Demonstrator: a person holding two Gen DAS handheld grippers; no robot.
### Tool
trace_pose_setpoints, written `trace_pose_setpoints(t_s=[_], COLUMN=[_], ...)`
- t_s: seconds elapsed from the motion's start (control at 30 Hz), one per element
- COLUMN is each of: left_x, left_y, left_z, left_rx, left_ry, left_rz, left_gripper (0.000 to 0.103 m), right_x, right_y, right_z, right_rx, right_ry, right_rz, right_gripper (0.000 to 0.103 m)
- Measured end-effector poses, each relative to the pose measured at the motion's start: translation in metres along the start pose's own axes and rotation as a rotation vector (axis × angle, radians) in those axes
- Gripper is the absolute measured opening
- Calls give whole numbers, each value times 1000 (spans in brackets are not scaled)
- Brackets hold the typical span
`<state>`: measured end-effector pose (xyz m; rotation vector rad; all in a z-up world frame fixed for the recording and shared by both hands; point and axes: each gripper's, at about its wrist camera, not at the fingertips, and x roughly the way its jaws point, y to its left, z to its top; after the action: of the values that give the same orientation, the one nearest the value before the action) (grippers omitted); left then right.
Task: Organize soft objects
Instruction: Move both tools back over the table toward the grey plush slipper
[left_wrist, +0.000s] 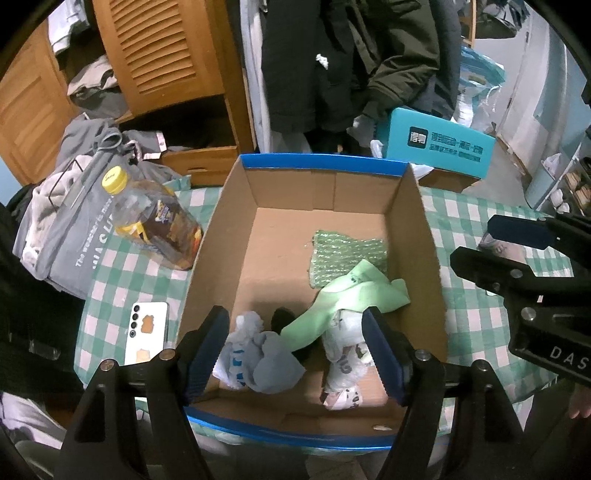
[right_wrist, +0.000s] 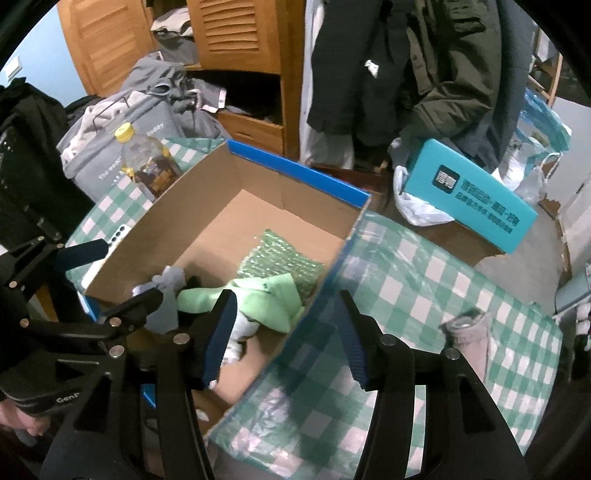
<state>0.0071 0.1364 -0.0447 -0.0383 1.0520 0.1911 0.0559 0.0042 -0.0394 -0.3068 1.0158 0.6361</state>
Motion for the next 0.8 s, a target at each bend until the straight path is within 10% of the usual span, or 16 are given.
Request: trace_pose_setpoints(t_s=[0.8], left_x=[-6], left_y=[-62], left_z=[6], left_rx=[112], left_ry=[-13], left_rz=[-23], left_gripper=[76], right_x=[-18], right_y=[-58], right_z=[-36], right_rx=[82], right_ry=[19], right_rz=[-68], right_gripper=[54])
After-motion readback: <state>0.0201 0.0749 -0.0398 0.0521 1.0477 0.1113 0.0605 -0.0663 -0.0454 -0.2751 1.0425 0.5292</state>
